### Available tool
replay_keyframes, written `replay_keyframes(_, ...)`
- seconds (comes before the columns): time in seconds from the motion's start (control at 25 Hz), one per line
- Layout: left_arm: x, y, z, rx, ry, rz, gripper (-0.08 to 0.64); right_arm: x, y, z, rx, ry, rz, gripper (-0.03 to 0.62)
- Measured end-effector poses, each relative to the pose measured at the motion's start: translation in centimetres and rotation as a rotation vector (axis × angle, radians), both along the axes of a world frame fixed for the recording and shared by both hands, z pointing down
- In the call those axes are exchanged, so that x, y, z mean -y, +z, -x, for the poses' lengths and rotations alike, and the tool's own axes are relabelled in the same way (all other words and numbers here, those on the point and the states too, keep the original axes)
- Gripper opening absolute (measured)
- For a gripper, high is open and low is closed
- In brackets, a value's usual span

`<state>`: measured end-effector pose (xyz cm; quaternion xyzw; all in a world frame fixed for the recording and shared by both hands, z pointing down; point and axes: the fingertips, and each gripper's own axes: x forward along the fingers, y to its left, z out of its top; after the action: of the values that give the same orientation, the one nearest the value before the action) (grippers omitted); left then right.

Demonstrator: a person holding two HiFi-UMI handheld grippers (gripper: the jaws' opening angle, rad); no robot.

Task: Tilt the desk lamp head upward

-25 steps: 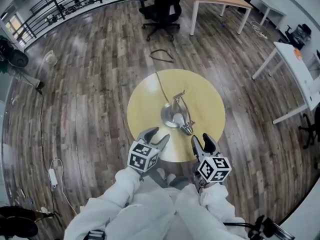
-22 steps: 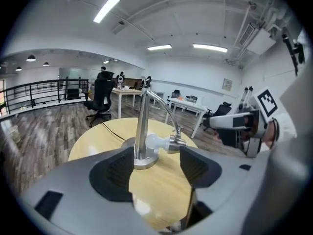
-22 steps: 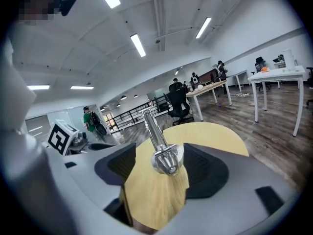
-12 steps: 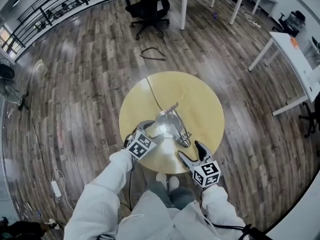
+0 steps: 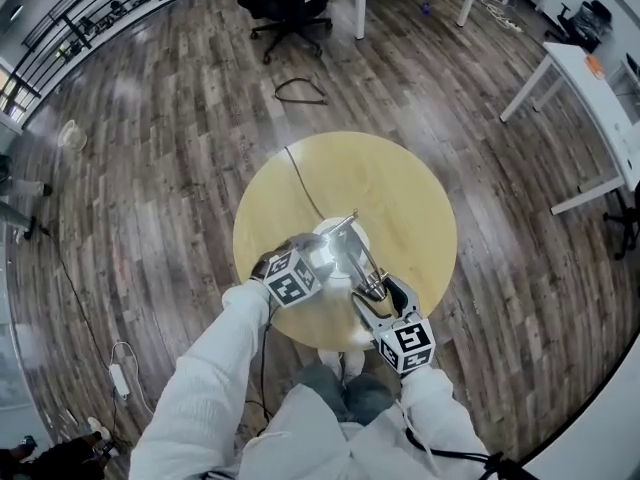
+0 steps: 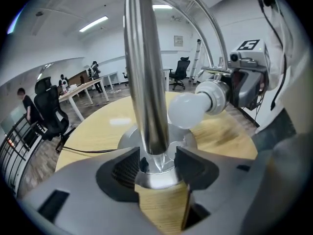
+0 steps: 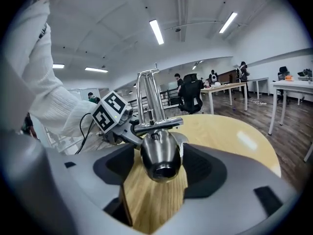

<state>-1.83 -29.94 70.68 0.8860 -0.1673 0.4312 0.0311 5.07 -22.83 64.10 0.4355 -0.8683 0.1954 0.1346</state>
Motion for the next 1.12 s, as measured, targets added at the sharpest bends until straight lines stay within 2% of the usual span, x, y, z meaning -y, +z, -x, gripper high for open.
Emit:
replay_keyframes(0.08, -0.1, 0.1, -0.1, 0.006, 0.019, 0.013, 0.235, 0.2, 0.0, -0.1, -0.002, 0.012, -0.002, 0.273)
replay_keyframes(0.24, 0.3, 0.5, 0.1, -0.024, -0.012, 0.117, 0.233, 0.4, 0.0, -0.1, 0.001, 0.017, -0.002, 0.273)
replay_keyframes(0.36, 0.3, 0.6, 0.1, 0.008, 0.005, 0.158, 0.235, 0.4, 0.1, 0.0, 0.0, 0.019, 0.003, 0.272)
replay_keyframes(0.56, 0.3, 0.7, -0.2, 0.042, 0.021, 0.176, 0.235, 0.3, -0.1, -0.3, -0.014, 0.023, 0.02, 0.27)
replay_keyframes(0.88, 0.3, 0.8, -0.1, 0.036, 0.014, 0.176, 0.235, -1.0, -1.6, -1.1, -0.058, 0.03, 0.03, 0.267)
replay_keyframes(1.12, 0.2, 0.5, -0.3, 0.045, 0.016, 0.178, 0.235, -2.6, -4.7, -2.7, -0.097, 0.023, -0.006, 0.264)
